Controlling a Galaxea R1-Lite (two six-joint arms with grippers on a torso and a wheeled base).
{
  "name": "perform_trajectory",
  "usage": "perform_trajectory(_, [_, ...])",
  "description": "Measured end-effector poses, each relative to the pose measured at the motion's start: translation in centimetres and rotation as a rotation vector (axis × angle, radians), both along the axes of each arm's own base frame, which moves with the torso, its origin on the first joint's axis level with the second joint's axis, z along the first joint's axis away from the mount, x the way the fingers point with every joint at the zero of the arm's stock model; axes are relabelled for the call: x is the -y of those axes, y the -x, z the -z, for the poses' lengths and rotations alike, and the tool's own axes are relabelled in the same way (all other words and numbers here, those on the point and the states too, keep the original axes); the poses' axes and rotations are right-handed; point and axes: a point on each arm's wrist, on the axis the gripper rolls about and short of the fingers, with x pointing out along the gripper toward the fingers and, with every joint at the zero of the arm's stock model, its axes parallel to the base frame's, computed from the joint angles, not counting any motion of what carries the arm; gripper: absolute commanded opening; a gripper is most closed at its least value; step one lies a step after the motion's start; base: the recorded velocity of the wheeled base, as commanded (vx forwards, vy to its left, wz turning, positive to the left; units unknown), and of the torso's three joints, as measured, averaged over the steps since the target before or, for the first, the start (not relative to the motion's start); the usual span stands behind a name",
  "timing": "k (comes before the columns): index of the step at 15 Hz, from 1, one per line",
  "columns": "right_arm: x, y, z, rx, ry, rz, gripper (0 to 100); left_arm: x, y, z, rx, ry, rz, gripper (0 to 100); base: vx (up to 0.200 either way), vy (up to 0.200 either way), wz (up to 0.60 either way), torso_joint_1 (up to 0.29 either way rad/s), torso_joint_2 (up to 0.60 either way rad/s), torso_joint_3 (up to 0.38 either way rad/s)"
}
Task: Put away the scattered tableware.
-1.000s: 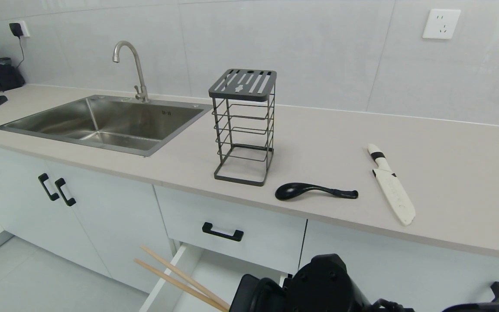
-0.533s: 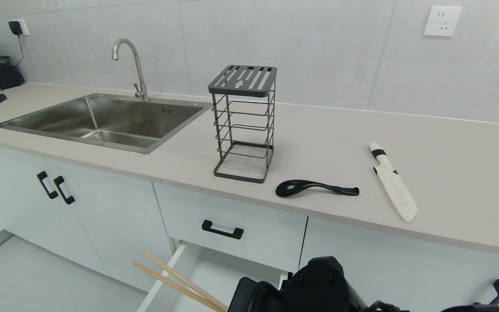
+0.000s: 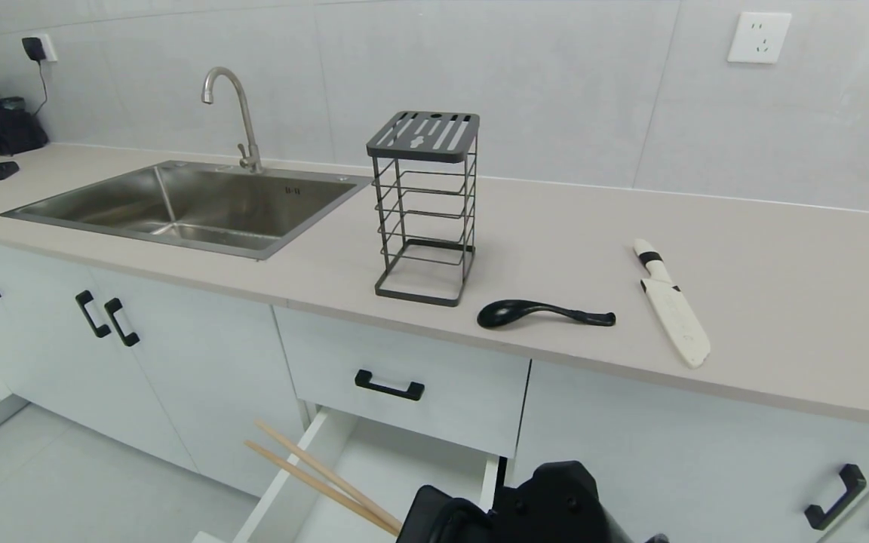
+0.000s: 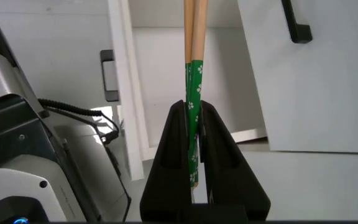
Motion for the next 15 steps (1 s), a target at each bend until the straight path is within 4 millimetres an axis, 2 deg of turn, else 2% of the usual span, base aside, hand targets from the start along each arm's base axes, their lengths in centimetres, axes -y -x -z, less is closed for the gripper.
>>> perform_trajectory(2, [0.0,0.0,0.0,0.000,0.000,0.001,0,0.0,0.0,0.0,0.000,0.000,0.000,100,0.000,0.000,0.00,-0.434,0.17,-0.256])
perform_trajectory(4, [0.0,0.0,0.0,-0.003,0.000,0.000,0,0.0,0.0,0.0,0.000,0.000,0.000,100,0.000,0.000,0.00,-0.168,0.06,-0.107])
perform_trajectory(9, [-1.0,-0.6,0.8,-0.004,0.013,0.006,0,0.0,0.0,0.0,0.000,0.000,0.000,100,0.000,0.000,0.00,-0.028,0.09,0.051])
perform_trajectory(12, [-2.9,-2.0,1.6,0.002,0.017,0.025,0,0.0,0.0,0.0,0.000,0.000,0.000,100,0.000,0.000,0.00,-0.032,0.38,0.333])
perform_trajectory(15, [-4.4,-3.7,3.3,0.026,0.055,0.066,0,0.0,0.0,0.0,0.000,0.000,0.001,100,0.000,0.000,0.00,0.001,0.03,0.027])
